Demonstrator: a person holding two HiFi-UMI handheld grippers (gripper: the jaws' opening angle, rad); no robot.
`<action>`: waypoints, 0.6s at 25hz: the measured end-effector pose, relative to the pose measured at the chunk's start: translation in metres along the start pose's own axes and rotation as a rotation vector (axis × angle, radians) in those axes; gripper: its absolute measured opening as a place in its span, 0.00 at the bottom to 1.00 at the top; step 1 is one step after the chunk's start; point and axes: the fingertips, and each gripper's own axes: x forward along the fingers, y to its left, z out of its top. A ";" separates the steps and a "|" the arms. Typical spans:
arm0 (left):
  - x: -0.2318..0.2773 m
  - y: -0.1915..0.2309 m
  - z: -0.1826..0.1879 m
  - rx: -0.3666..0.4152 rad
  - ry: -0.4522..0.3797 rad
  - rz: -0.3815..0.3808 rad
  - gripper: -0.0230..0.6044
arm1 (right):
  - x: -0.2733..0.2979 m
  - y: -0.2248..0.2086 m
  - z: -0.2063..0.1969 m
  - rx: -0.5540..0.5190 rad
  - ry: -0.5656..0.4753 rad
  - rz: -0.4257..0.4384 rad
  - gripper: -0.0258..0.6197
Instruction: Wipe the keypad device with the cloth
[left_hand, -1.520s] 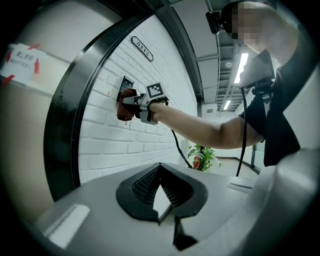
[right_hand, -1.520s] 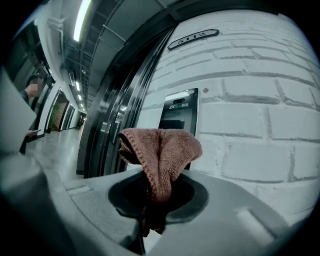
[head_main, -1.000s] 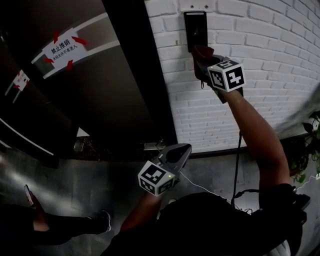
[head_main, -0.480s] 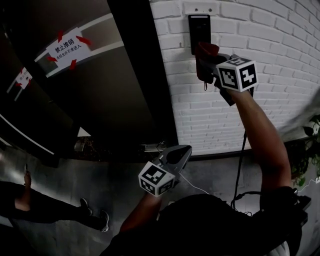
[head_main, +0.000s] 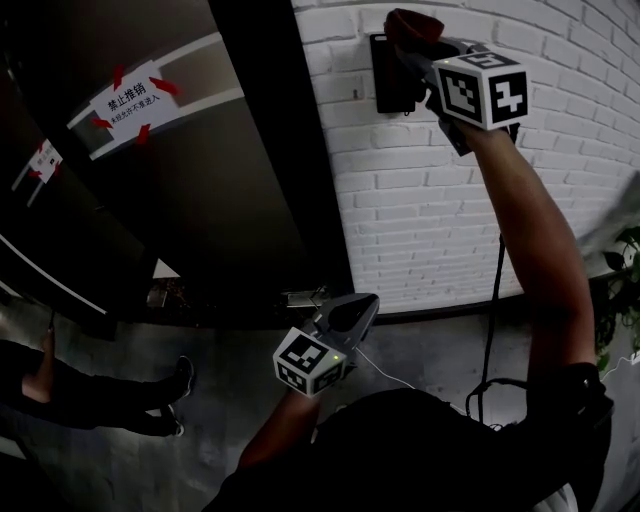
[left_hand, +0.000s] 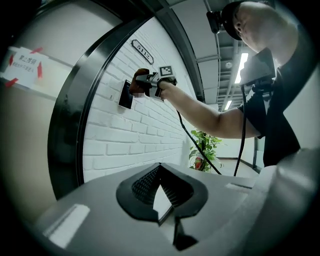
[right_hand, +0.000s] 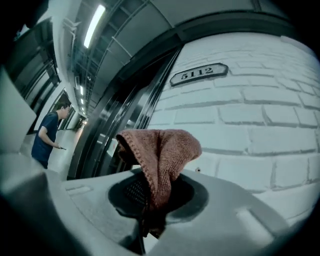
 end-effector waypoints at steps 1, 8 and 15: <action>-0.001 0.000 0.000 0.000 -0.001 0.003 0.06 | 0.004 -0.004 0.006 -0.009 -0.003 -0.012 0.11; -0.010 0.003 0.001 -0.007 -0.003 0.028 0.06 | 0.024 -0.020 0.028 -0.026 -0.007 -0.054 0.11; -0.013 0.004 0.002 -0.021 -0.007 0.032 0.06 | 0.038 -0.021 0.031 -0.039 -0.001 -0.070 0.11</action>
